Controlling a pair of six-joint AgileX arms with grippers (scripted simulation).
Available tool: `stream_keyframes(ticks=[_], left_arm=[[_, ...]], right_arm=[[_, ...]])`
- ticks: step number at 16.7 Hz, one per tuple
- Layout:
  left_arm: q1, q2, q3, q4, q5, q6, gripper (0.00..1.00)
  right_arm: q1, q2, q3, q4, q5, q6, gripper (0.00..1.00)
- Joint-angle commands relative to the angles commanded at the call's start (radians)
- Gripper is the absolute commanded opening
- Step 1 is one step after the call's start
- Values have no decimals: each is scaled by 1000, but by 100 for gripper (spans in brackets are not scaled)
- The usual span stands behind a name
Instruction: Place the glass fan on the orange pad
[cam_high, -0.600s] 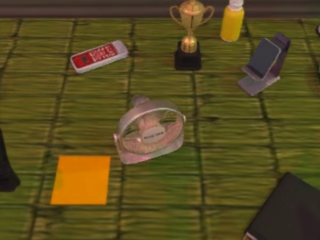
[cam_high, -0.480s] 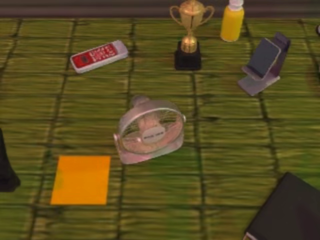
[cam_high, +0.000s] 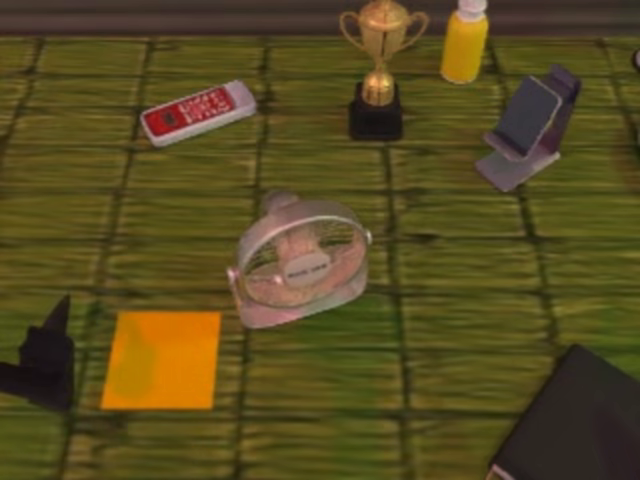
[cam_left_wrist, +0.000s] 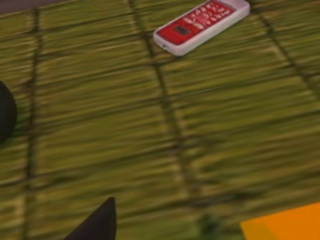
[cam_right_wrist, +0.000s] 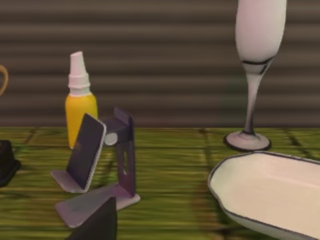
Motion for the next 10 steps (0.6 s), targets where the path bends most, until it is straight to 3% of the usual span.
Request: stream_keyframes(ticks=[10], left_arm=[[-287,886,1046,-679,39,246,100]], right_arm=[[0,0,0,0,0,0,100]])
